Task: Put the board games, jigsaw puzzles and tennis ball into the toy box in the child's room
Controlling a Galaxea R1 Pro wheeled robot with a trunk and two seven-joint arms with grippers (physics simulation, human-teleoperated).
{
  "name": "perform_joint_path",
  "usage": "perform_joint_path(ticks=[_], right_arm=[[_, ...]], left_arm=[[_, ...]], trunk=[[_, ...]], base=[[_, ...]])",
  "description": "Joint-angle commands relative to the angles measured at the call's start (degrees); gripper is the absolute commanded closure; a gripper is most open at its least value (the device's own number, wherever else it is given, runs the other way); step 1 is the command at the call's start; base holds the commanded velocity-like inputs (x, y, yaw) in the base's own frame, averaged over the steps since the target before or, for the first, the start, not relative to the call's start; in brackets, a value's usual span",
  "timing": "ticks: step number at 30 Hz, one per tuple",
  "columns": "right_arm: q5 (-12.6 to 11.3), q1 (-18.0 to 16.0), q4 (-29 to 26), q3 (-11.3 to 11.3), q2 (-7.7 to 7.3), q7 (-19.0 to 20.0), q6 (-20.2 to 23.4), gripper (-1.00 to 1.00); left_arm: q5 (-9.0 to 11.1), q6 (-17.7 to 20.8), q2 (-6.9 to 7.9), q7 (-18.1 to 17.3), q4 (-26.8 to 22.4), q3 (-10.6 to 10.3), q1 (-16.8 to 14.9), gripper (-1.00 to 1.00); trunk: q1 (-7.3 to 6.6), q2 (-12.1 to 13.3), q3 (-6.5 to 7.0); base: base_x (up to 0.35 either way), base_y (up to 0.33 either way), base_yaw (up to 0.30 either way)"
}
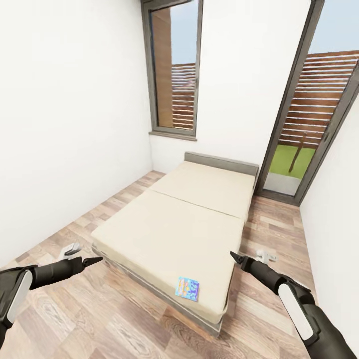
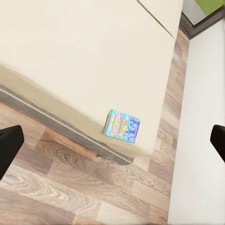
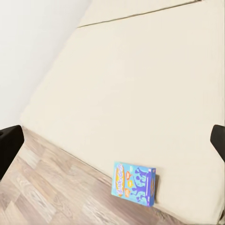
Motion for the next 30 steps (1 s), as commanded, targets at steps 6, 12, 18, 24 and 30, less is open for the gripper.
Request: perform_joint_path(ticks=[6,12,18,24,30], right_arm=[[-0.29,-0.06,-0.03,-0.1,0.03,0.1,0.41,-1.0],[-0.29,-0.06,-0.03,-0.1,0.03,0.1,0.41,-1.0],[-0.29,-0.06,-0.03,-0.11,0.03,0.1,0.41,-1.0],[-0.29,-0.06,0.13,-0.11,0.08,0.04,0.39,-1.0],[-0.29,-0.06,0.29,-0.11,0.11,0.02,0.37,-1.0]], left_arm=[[0.0,0.24,0.01,-0.19,0.02,0.06,-0.01,-1.0],[0.01,0.24,0.01,-0.19,0.02,0.08,-0.01,-1.0],[0.01,0.24,0.01,-0.19,0.02,0.09,-0.04,-1.0],[0.01,0.19,0.07,-0.2,0.02,0.1,-0.01,-1.0],[0.01,0.16,0.09,-0.26,0.02,0.1,-0.04,-1.0]], trunk=[[0.04,-0.12,0.11],[0.04,-0.12,0.34],[0.04,-0.12,0.57],[0.04,-0.12,0.8],[0.04,-0.12,1.03]], base=[[0.0,0.222,-0.28],[0.001,0.138,-0.28],[0.051,0.126,-0.28],[0.075,0.138,-0.28],[0.022,0.079,-0.279]])
